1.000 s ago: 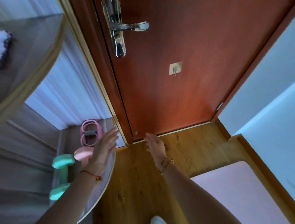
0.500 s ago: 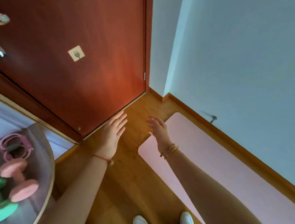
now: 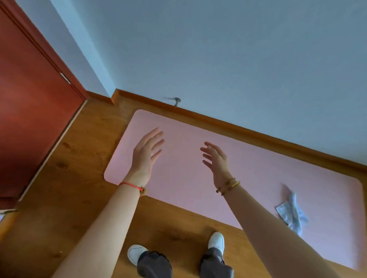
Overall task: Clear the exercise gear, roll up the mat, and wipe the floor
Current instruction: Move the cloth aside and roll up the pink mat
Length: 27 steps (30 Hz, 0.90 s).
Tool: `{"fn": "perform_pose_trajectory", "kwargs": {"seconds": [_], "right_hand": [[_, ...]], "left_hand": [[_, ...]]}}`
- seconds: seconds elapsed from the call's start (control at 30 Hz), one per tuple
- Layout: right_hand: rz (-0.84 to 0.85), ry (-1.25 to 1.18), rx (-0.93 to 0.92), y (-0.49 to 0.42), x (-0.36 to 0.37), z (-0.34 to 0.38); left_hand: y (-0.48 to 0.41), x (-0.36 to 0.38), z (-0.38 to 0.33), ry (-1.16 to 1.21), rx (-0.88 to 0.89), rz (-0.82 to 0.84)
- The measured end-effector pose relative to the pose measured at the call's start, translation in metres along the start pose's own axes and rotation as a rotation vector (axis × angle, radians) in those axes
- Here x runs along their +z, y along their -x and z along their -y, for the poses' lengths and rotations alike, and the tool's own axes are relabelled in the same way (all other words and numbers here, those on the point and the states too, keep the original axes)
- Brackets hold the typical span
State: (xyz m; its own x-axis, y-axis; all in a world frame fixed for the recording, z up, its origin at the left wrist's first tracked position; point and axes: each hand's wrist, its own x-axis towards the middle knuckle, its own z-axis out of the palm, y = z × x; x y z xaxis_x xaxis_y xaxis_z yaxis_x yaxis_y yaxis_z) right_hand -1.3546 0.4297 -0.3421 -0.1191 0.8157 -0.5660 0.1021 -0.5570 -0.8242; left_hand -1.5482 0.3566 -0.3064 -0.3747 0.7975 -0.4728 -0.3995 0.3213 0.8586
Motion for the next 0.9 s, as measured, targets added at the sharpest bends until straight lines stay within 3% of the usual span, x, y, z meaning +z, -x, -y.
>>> {"fn": "perform_pose_trajectory", "kwargs": {"seconds": [0.33,0.67,0.9], "right_hand": [[-0.202,-0.016,0.094,-0.053,-0.227,-0.055],[-0.457,-0.113,0.159,-0.074,-0.373,-0.14],[-0.628,-0.146,0.239,-0.129,-0.462,-0.256]], "left_hand": [[-0.031,0.2,0.125,-0.012,-0.193,0.165],[-0.063,0.314,0.235,-0.182,-0.324,0.381],[-0.11,0.377,0.342,-0.277,-0.361,0.487]]}}
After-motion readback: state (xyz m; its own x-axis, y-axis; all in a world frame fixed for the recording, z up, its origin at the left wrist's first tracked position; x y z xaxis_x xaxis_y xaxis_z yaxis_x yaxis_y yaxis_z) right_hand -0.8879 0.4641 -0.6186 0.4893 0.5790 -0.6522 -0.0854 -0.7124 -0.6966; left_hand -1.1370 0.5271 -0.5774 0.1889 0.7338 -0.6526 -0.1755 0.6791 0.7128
